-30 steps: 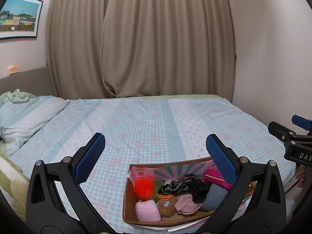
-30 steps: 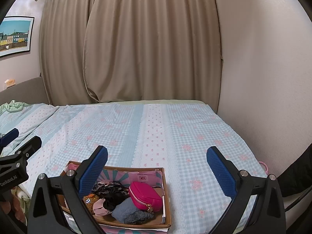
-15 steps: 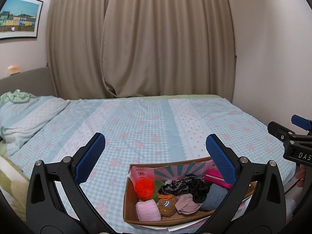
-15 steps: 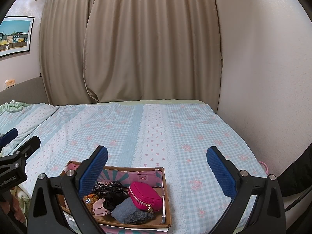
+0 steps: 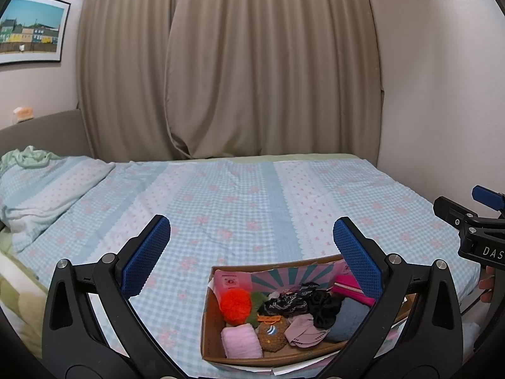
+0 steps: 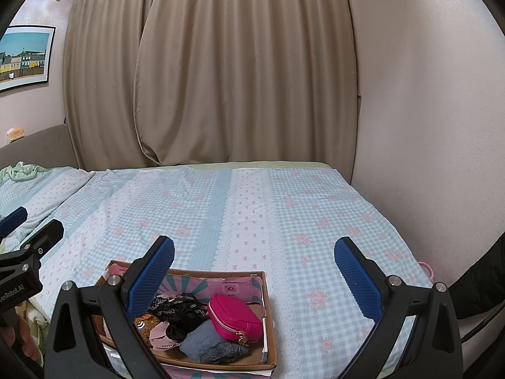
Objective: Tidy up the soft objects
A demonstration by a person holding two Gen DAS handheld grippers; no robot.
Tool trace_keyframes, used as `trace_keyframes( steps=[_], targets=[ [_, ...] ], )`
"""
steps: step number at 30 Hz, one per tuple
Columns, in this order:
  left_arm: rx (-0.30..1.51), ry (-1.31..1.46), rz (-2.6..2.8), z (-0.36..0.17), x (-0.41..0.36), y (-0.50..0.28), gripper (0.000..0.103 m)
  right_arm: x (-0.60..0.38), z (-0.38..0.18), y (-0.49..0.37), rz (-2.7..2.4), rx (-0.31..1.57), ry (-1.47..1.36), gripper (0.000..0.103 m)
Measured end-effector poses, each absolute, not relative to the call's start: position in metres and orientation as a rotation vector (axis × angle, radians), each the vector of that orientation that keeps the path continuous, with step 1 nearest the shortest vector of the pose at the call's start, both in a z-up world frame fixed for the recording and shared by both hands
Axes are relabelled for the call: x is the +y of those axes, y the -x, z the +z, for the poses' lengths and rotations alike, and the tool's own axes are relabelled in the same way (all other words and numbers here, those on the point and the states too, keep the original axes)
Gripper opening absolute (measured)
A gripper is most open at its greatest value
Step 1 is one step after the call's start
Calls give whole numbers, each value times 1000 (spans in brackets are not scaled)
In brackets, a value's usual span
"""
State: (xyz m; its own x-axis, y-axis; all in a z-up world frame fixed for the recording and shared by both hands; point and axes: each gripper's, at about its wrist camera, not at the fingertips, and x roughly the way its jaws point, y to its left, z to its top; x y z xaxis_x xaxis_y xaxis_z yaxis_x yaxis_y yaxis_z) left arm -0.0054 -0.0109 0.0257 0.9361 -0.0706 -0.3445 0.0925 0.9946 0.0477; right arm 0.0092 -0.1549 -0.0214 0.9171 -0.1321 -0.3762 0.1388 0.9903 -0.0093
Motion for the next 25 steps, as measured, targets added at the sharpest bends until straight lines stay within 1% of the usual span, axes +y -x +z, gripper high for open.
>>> trace_keyframes(
  steps=[10, 18, 25],
  targets=[
    [347, -66, -75, 27, -9, 5, 103, -154, -21, -9, -140, 387, -17, 101],
    [304, -117, -6, 28, -9, 7, 103, -154, -23, -9, -141, 393, -18, 101],
    [307, -94, -40, 26, -5, 3, 103, -153, -24, -11, -141, 403, -17, 101]
  ],
)
